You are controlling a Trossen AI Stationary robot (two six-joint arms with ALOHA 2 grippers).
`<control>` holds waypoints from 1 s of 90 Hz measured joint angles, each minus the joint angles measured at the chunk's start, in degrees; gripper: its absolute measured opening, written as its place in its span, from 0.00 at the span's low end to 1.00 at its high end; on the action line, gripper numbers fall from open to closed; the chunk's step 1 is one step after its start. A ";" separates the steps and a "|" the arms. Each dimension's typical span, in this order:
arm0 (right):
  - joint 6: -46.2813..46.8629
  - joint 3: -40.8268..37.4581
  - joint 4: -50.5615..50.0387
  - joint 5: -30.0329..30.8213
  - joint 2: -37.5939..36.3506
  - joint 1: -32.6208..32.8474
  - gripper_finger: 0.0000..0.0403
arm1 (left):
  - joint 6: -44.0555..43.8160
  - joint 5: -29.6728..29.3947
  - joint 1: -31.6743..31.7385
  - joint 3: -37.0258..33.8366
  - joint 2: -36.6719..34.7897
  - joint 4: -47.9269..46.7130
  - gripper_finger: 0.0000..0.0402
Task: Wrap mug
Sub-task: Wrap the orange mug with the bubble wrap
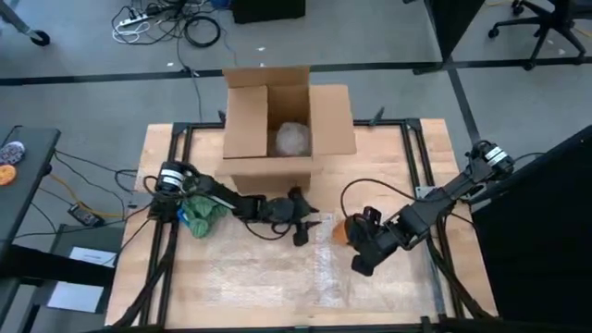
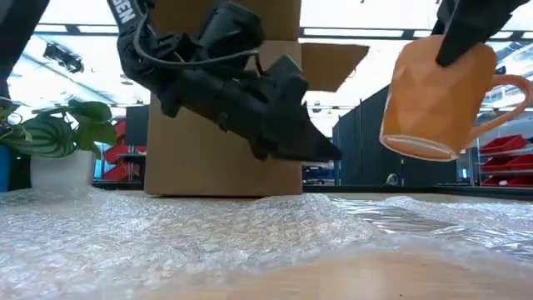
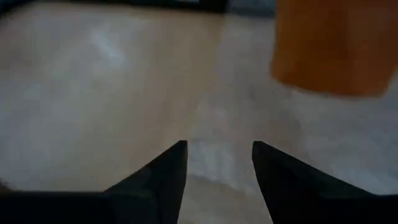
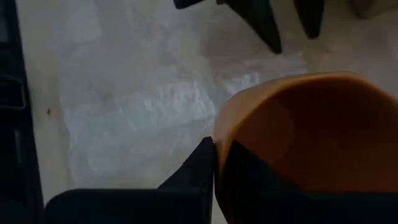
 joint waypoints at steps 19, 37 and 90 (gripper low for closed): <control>1.91 0.00 -0.35 0.83 0.00 1.62 0.00 | -3.39 5.09 -1.20 0.11 -1.72 -0.75 0.42; 4.25 0.00 -0.35 -0.75 0.00 4.90 0.00 | -4.31 6.34 -9.29 0.24 -2.78 -3.57 0.42; 16.29 -6.29 5.76 -1.01 0.00 11.09 0.00 | -24.81 -5.22 -23.80 0.56 -8.72 -52.20 0.42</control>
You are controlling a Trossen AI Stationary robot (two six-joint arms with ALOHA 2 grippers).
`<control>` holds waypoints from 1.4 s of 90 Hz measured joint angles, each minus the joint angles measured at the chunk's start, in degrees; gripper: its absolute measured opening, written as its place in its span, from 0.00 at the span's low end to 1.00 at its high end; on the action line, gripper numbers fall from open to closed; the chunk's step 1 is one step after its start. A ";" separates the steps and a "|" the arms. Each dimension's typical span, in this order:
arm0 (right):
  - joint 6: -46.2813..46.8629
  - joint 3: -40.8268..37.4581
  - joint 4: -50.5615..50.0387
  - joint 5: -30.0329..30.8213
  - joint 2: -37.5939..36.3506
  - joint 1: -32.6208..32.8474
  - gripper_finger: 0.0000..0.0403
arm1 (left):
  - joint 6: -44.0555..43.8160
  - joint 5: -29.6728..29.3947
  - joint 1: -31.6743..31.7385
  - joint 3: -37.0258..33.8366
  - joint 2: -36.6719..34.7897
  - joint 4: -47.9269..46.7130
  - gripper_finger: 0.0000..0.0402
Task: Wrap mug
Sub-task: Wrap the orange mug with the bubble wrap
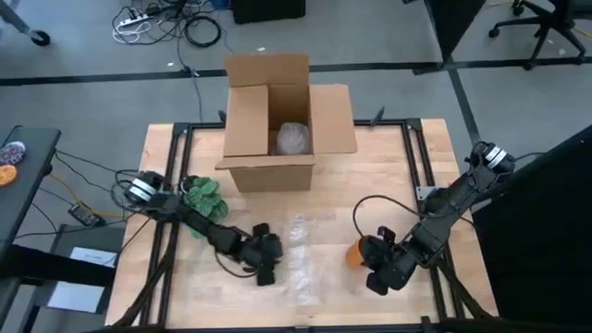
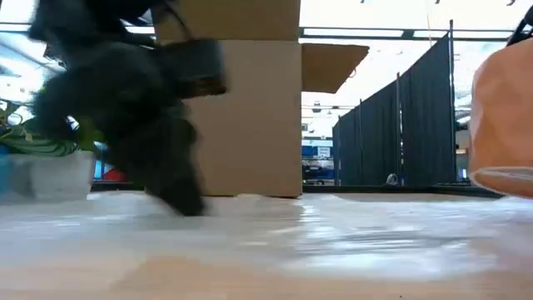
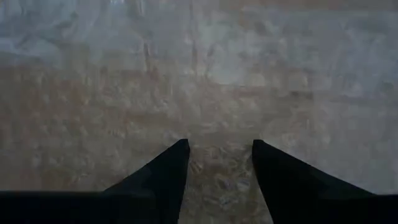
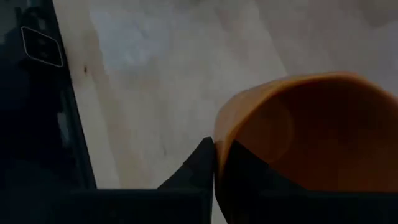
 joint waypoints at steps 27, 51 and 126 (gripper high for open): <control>-4.38 -1.12 3.94 5.90 1.09 -1.68 0.00 | -4.74 -9.21 -4.64 -0.45 -12.04 -5.10 0.42; -12.20 -1.37 15.58 9.50 7.97 -4.92 0.00 | 5.41 -18.46 -4.72 -0.47 -8.86 14.00 0.42; -75.34 -1.22 21.40 35.98 24.88 -1.46 0.00 | 6.58 -21.27 -2.80 -0.40 3.70 22.66 0.42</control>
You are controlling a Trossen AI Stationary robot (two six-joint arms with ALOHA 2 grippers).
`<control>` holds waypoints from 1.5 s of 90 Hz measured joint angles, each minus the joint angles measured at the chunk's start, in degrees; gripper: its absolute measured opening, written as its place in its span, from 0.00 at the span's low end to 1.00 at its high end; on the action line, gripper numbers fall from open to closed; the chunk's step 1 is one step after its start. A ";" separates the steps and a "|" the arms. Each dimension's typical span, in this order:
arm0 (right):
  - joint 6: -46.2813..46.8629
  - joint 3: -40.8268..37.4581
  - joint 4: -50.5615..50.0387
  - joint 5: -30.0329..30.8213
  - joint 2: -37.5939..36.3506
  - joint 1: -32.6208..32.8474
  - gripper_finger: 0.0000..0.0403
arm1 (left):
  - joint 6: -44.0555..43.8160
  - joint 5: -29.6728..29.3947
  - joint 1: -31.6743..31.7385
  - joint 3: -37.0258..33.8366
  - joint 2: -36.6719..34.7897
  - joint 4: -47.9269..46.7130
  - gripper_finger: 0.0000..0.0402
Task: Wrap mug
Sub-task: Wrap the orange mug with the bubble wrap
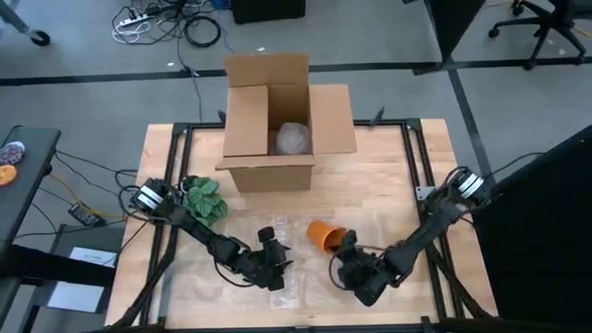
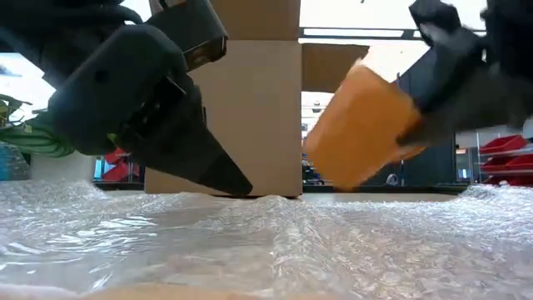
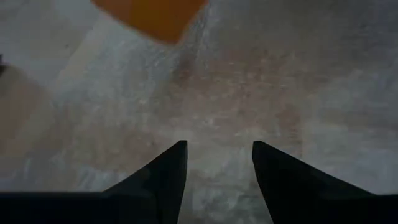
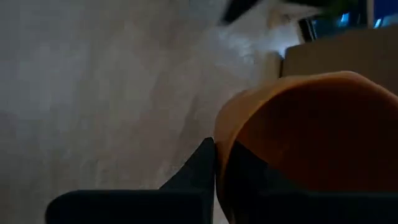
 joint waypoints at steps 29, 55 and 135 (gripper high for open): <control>-5.06 2.01 -1.26 7.23 5.29 1.44 0.01 | -3.90 -0.07 0.00 -0.02 0.00 -4.70 0.42; 0.09 10.17 -3.80 -3.34 1.74 2.03 0.00 | -4.48 -0.09 0.13 -0.02 0.22 -4.72 0.42; 26.24 13.27 -25.46 -14.28 2.07 2.34 0.02 | -4.50 -0.87 0.42 -0.02 0.22 -4.79 0.42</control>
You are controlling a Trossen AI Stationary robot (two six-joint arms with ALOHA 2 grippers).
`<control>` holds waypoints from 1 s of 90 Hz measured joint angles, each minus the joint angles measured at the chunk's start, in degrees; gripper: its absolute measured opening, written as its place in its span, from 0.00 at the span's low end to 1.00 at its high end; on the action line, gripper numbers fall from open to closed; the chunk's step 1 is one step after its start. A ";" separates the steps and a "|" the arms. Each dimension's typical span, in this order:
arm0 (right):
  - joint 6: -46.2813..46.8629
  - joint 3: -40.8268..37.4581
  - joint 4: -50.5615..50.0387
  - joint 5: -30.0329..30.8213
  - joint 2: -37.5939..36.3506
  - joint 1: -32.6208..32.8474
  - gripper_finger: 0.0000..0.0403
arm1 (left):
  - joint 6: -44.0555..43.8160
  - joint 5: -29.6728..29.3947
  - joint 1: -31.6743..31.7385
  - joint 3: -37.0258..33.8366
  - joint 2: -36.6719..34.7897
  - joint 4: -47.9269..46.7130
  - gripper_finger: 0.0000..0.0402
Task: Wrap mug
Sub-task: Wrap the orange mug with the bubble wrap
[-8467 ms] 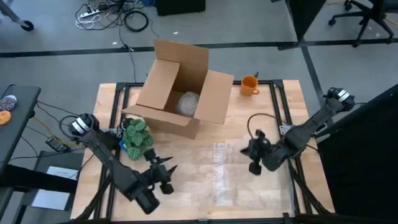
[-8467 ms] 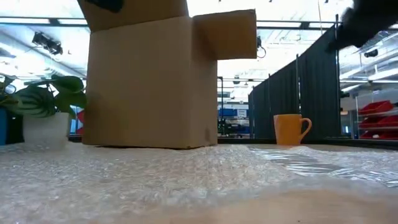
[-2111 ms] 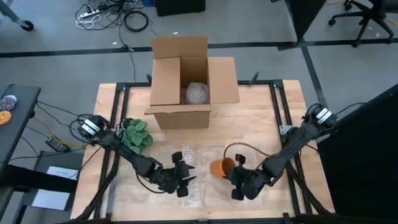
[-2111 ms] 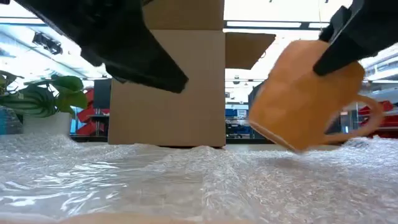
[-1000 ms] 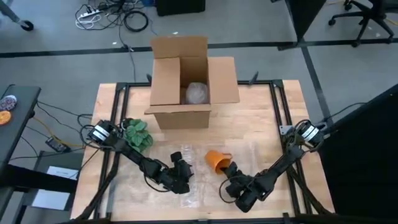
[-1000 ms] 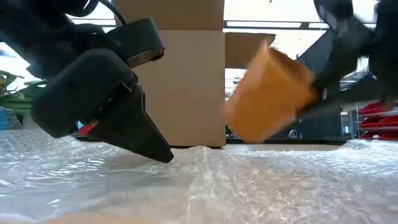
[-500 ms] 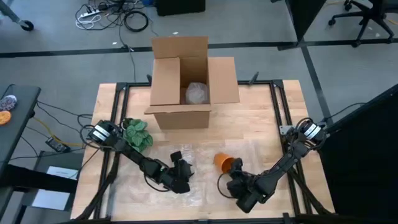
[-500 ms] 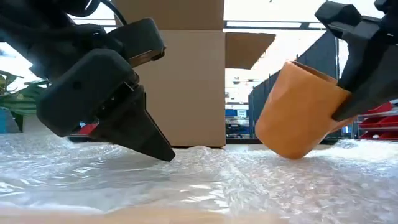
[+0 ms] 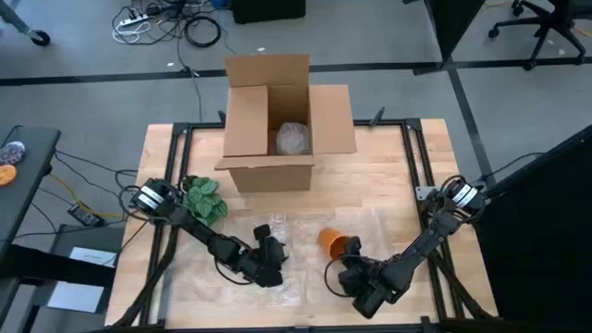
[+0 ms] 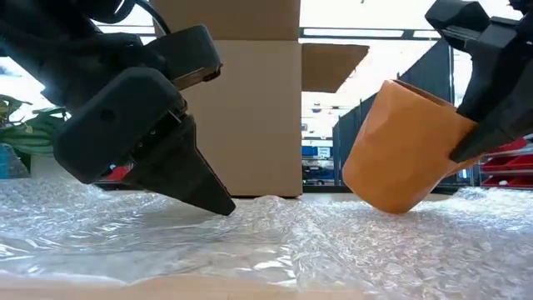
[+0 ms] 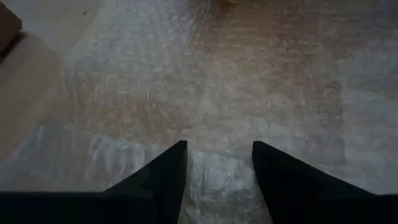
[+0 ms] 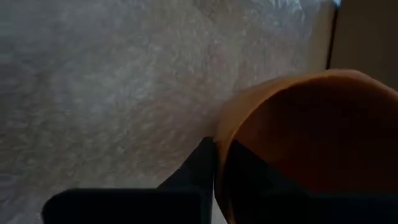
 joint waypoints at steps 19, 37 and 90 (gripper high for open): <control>-0.72 0.00 0.04 -1.30 -0.02 -0.04 0.06 | 0.01 -0.11 0.00 0.00 0.00 0.00 0.42; 0.10 0.00 0.02 -1.41 -0.02 -0.04 0.07 | 0.02 -0.11 0.00 0.00 0.00 -0.04 0.42; 11.62 -0.02 -0.02 -8.78 -0.02 0.20 0.21 | 0.02 -0.09 0.02 0.00 0.00 -0.06 0.42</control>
